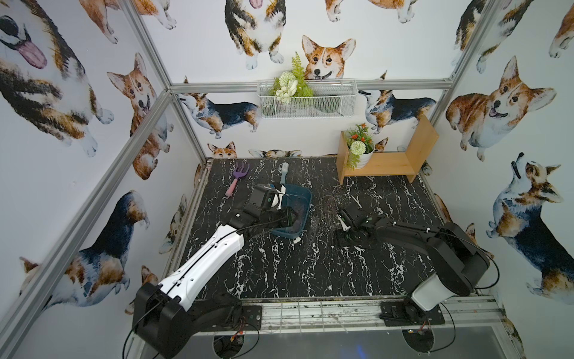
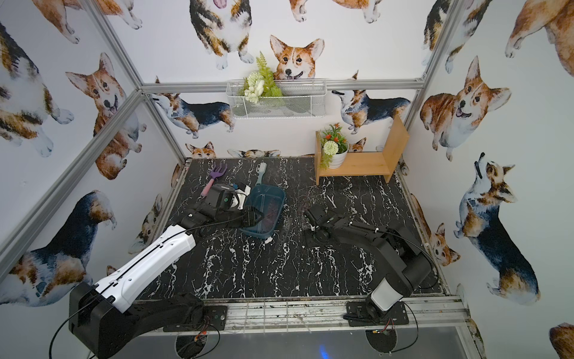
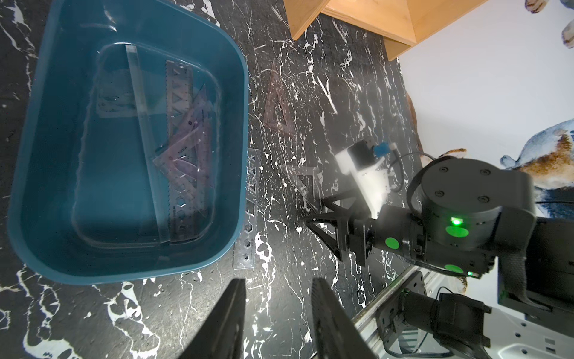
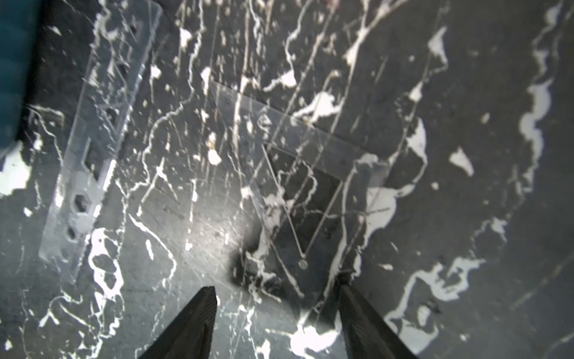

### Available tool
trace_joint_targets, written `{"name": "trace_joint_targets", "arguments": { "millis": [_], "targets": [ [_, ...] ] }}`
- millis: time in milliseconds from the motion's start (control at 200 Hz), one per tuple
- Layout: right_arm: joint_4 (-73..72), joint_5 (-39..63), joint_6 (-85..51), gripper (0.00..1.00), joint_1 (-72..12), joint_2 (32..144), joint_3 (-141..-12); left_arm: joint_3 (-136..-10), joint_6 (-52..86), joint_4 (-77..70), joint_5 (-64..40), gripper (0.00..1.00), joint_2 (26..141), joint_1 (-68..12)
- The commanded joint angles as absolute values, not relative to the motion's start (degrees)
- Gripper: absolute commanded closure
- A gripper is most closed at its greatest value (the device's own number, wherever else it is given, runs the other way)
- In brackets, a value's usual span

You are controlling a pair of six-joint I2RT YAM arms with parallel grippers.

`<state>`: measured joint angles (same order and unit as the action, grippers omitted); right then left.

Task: Put the scattered rulers into the storage box
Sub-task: Pick up the ruler from the center of the board.

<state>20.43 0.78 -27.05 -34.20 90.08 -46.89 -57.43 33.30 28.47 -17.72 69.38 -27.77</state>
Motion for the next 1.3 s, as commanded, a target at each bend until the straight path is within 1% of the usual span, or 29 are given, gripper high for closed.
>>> {"name": "trace_joint_targets", "arguments": {
  "millis": [0, 200, 285, 415, 576, 896, 1031, 1291],
  "targets": [
    [22.19, -0.34, -27.16, 0.31, -32.64, 89.16, -45.69, -58.22, 33.56, 26.85, -16.96, 0.59, 69.83, -28.25],
    [22.81, 0.71, -27.15, 0.32, -32.32, 87.45, -47.1, -58.89, 33.59, 26.72, -16.61, 0.59, 70.75, -28.83],
    [23.55, 0.06, -27.2, 0.32, -34.37, 87.06, -48.65, -58.91, 33.66, 26.61, -16.49, 0.59, 70.75, -29.0],
    [22.98, 2.68, -28.42, 0.34, -37.61, 87.49, -50.33, -58.8, 33.65, 26.88, -16.08, 0.59, 70.36, -29.09],
    [21.46, 4.35, -29.62, 0.34, -39.0, 89.14, -50.33, -58.44, 33.67, 27.06, -16.01, 0.59, 69.97, -29.09],
    [19.89, 4.83, -29.01, 0.34, -38.96, 91.87, -48.67, -58.12, 33.49, 27.17, -15.93, 0.59, 69.87, -29.09],
    [20.67, 3.16, -28.56, 0.34, -38.68, 92.2, -48.78, -58.08, 33.49, 26.9, -16.09, 0.59, 70.14, -29.09],
    [20.96, 2.29, -28.1, 0.32, -33.7, 91.36, -48.25, -57.84, 33.5, 26.89, -16.17, 0.59, 70.21, -29.09]
  ]
}}
